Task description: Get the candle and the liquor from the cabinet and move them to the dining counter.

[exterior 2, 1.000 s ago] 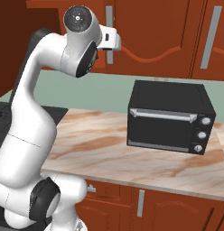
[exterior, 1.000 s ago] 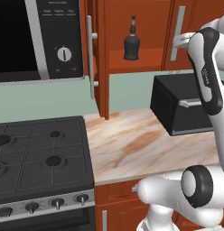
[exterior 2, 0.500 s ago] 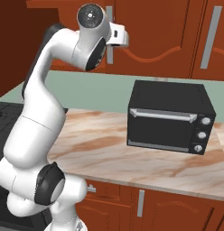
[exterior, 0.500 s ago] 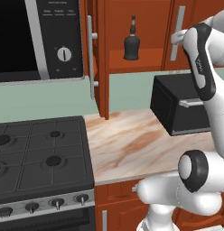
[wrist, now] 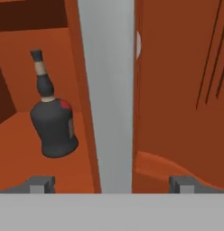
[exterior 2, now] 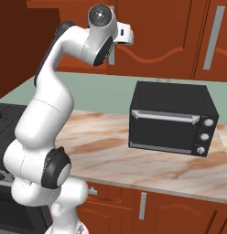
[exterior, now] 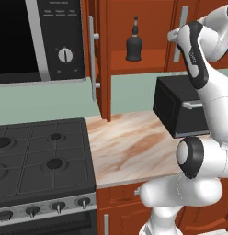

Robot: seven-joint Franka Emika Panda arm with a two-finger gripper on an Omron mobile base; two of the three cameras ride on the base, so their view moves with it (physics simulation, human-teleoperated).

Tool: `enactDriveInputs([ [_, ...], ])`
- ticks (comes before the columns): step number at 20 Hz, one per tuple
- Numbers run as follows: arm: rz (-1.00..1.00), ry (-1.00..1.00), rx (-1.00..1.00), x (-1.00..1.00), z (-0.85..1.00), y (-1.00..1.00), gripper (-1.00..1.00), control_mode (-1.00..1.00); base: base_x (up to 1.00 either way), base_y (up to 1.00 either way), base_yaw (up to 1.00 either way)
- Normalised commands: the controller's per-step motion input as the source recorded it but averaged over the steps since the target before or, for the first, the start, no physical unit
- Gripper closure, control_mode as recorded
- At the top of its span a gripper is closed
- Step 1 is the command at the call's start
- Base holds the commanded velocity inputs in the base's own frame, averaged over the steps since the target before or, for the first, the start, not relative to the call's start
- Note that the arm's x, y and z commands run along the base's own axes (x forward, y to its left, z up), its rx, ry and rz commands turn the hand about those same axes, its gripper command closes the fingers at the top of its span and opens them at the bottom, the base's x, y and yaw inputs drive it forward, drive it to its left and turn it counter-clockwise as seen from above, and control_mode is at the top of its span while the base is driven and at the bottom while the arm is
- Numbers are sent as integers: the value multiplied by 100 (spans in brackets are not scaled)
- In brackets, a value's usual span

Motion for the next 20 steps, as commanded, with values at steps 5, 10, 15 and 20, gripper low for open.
enactDriveInputs([
  [5, 0, 0, 5, 52, 0, -9, -100, -100, 0, 0, 0],
  [10, 0, 0, 6, 49, 0, -3, -100, -100, 0, 0, 0],
  [15, 0, 0, 4, 35, -4, 3, 100, -100, 0, 0, 0],
  [20, 0, 0, 1, 0, -14, 12, 100, -100, 0, 0, 0],
])
